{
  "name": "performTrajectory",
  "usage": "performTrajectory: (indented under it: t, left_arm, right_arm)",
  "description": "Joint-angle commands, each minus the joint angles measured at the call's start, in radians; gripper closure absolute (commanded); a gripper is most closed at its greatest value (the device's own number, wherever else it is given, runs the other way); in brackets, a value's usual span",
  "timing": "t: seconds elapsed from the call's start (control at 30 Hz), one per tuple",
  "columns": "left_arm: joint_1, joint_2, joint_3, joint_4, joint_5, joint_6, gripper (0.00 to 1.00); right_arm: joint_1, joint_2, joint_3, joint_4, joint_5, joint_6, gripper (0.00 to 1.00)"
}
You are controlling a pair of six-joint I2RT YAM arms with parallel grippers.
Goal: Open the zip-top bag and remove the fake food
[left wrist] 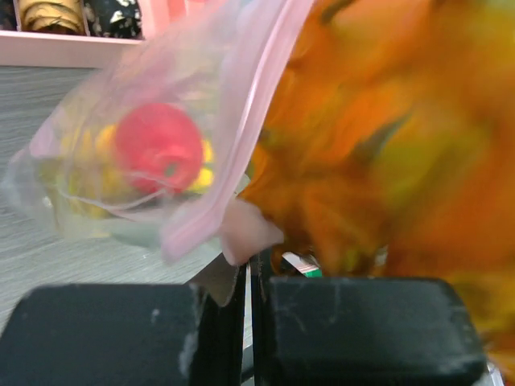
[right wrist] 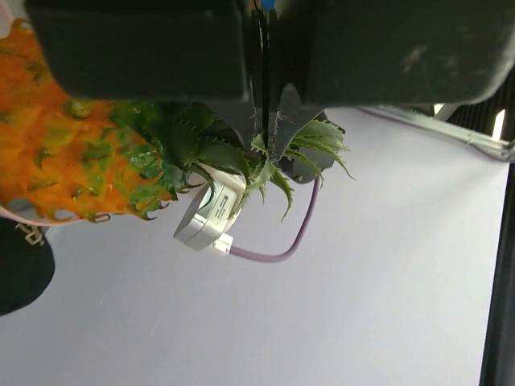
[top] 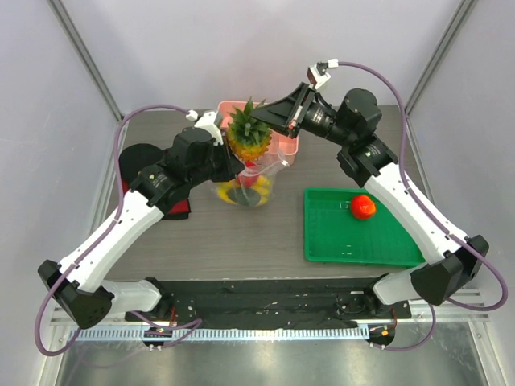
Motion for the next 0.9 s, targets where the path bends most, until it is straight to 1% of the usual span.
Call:
performTrajectory:
  t: [0.0, 0.03, 0.1, 0.13, 0.2, 0.23, 0.27, 0.37, 0.47, 0.57, 0.63, 0.67, 0.7, 0.77, 0.8, 0.87]
  left_arm:
    - [0.006, -0.001, 0.052, 0.021, -0.058, 0.004, 1.00]
    - [0.006, -0.004, 0.049, 0.025, -0.066, 0.007, 1.00]
    - [0.006, -0.007, 0.047, -0.004, -0.107, 0.008, 1.00]
    - [0.007, -0.012, 0.036, -0.018, -0.118, 0.016, 1.00]
    - [0.017, -0.041, -0.005, -0.021, -0.124, 0.013, 1.00]
    - [0.018, -0.053, -0.019, -0.012, -0.128, 0.013, 1.00]
    - [0.020, -0.064, -0.037, -0.014, -0.144, 0.013, 1.00]
    - [0.024, -0.095, -0.045, -0.026, -0.193, 0.036, 1.00]
    - [0.030, -0.106, -0.044, -0.047, -0.214, 0.065, 1.00]
    - [0.040, -0.104, -0.048, -0.051, -0.204, 0.065, 1.00]
    - [0.040, -0.100, -0.048, -0.052, -0.193, 0.062, 1.00]
    - [0.040, -0.099, -0.048, -0.052, -0.188, 0.061, 1.00]
    - [0.040, -0.098, -0.050, -0.052, -0.179, 0.061, 1.00]
    - [0.040, -0.095, -0.053, -0.051, -0.165, 0.064, 1.00]
    - [0.040, -0.092, -0.051, -0.051, -0.147, 0.064, 1.00]
    - [0.040, -0.087, -0.053, -0.049, -0.119, 0.062, 1.00]
  right_arm:
    - [0.014, 0.009, 0.040, 0.095, -0.212, 0.096, 0.99]
    - [0.015, 0.001, -0.007, 0.107, -0.220, 0.115, 0.98]
    - [0.018, -0.031, -0.045, 0.182, -0.230, 0.152, 0.99]
    - [0.012, -0.037, -0.045, 0.165, -0.264, 0.147, 0.99]
    - [0.014, -0.051, -0.001, 0.063, -0.289, 0.040, 0.98]
    - [0.011, -0.056, 0.010, -0.067, -0.302, -0.001, 0.98]
    - [0.008, -0.065, 0.011, -0.085, -0.318, -0.035, 0.99]
    - [0.008, -0.106, -0.055, -0.137, -0.382, -0.026, 0.99]
    - [-0.008, -0.158, -0.117, -0.267, -0.387, -0.078, 0.99]
    - [-0.024, -0.201, -0.128, -0.300, -0.331, -0.129, 0.99]
    - [-0.055, -0.208, -0.085, -0.312, -0.286, -0.161, 0.99]
    - [-0.095, -0.211, -0.071, -0.316, -0.227, -0.172, 0.99]
    - [-0.112, -0.212, -0.043, -0.348, -0.193, -0.208, 0.99]
    - [-0.149, -0.223, -0.028, -0.373, -0.120, -0.230, 0.99]
    - [-0.179, -0.229, -0.022, -0.384, -0.049, -0.238, 0.99]
    - [-0.205, -0.250, 0.013, -0.433, 0.034, -0.304, 0.99]
